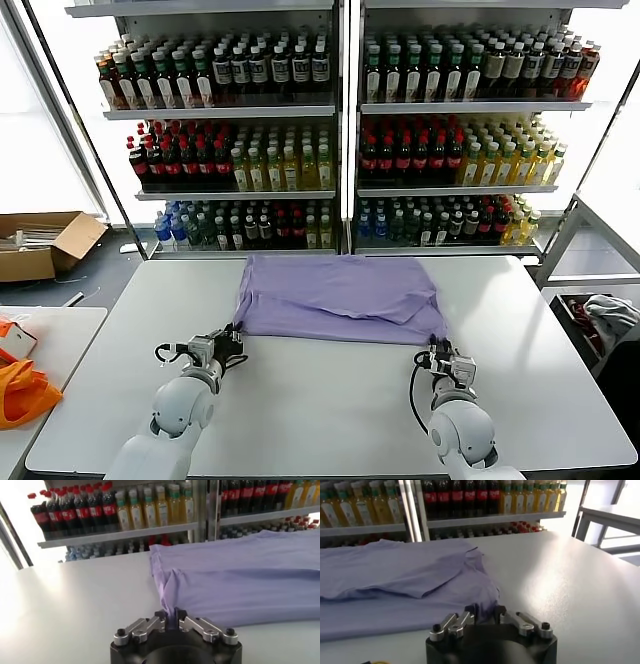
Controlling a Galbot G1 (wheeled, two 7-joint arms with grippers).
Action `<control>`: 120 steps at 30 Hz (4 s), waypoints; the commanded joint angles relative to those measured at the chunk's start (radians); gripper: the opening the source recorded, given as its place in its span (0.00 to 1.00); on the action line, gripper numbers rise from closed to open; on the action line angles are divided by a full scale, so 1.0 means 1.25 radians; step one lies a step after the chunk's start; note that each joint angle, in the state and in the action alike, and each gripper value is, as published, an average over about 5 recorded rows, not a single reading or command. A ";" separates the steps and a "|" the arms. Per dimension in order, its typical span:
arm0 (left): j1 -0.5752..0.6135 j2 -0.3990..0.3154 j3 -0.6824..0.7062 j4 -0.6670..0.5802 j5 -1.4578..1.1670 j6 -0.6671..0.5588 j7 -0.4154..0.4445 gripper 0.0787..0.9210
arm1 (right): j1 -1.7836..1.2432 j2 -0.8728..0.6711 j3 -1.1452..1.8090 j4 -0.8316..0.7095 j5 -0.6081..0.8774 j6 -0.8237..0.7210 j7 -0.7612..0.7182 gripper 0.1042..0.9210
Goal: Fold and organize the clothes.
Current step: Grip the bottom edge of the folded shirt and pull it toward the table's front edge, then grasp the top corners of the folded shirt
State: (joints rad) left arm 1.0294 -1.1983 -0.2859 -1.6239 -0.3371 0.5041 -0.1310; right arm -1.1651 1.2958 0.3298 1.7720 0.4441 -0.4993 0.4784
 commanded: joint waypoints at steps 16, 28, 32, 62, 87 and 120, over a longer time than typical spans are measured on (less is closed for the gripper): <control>0.182 0.023 -0.026 -0.283 0.038 -0.007 -0.008 0.01 | -0.119 -0.004 0.004 0.254 -0.039 -0.010 0.027 0.01; 0.429 0.056 -0.068 -0.458 0.071 -0.045 -0.020 0.01 | -0.347 -0.010 0.016 0.385 -0.098 0.017 0.081 0.01; 0.490 0.069 -0.073 -0.473 0.075 -0.056 -0.033 0.01 | -0.450 -0.006 0.014 0.403 -0.138 0.040 0.085 0.01; 0.571 0.007 -0.063 -0.485 0.109 -0.100 -0.075 0.18 | -0.547 0.003 0.040 0.395 -0.154 0.101 0.107 0.49; -0.027 0.115 -0.018 -0.248 -0.073 -0.038 0.158 0.88 | 0.107 -0.396 0.042 0.133 0.097 -0.025 -0.300 0.88; -0.135 0.089 0.063 0.048 -0.098 0.059 0.092 0.88 | 0.523 -0.080 -0.178 -0.434 0.042 -0.048 -0.339 0.88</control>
State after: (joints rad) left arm 0.8793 -1.0916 -0.2175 -1.6177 -0.4526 0.5627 -0.0137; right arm -0.5728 1.1145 0.1289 1.3562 0.5222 -0.5533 0.0661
